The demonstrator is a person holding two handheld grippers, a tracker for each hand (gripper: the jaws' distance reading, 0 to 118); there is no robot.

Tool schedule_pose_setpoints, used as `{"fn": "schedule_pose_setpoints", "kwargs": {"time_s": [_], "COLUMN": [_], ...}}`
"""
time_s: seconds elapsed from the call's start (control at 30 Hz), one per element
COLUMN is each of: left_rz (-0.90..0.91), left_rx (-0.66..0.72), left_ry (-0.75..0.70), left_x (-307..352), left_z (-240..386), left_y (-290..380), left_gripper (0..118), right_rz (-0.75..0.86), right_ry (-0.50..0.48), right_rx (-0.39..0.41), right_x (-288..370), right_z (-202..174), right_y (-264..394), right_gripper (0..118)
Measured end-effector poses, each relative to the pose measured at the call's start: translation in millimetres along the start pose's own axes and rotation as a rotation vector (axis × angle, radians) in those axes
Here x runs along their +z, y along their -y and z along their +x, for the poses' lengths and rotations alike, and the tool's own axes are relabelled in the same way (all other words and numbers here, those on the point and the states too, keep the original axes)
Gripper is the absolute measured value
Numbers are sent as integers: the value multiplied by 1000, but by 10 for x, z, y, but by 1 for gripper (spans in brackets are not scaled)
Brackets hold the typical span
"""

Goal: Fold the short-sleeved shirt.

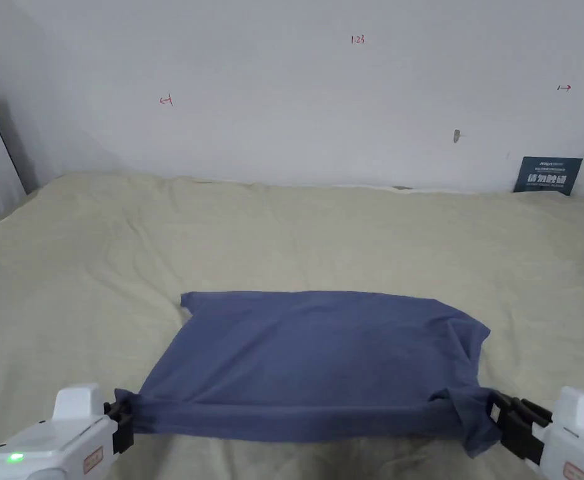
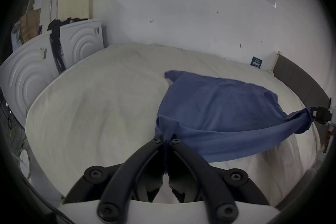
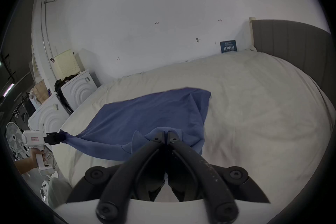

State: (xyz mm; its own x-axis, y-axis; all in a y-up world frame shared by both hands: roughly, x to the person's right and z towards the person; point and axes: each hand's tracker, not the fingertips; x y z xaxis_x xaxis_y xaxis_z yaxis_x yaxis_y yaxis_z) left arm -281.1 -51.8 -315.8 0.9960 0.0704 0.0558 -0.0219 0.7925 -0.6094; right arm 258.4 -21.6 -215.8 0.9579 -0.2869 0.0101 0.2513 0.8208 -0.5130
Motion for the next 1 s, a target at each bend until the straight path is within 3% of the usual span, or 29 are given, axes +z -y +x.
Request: {"fn": "schedule_pose_setpoints", "kwargs": {"time_s": [0.3,0.53,0.63,0.73,0.77,0.8,0.83,0.87,0.9,0.93,1.0], "left_rz": [-131,-280,-262,-277,-283,-286,-280,-239,-180,-118,-10], "left_rx": [-3,-50,-42,-16,-8,-2,3,13,24,42,64], "left_ry": [-24,-69,-78,-84,-89,-95,-95,-88,-74,-63,-47], "left_x": [446,272,265,278,310,340,392,486,570,675,839], "left_z": [-53,1,8,-12,-7,3,9,14,35,69,123], "left_y": [757,1082,1108,1058,1021,984,924,848,768,672,460], "left_gripper": [4,4,4,14,31,55,81,108,117,118,118], "right_rz": [-123,-286,-341,-340,-337,-333,-313,-269,-231,-188,-73], "right_ry": [46,156,218,231,235,241,252,264,264,264,265], "right_rx": [-36,-73,-53,-56,-57,-51,-37,-10,19,42,90], "right_x": [605,491,368,348,303,308,353,399,440,488,605], "right_z": [-89,-91,-117,-189,-10,49,21,0,-24,-51,-107], "right_y": [737,1184,1283,1239,1279,1232,1128,1023,931,800,550], "right_gripper": [3,3,3,4,8,19,37,72,94,111,118]}}
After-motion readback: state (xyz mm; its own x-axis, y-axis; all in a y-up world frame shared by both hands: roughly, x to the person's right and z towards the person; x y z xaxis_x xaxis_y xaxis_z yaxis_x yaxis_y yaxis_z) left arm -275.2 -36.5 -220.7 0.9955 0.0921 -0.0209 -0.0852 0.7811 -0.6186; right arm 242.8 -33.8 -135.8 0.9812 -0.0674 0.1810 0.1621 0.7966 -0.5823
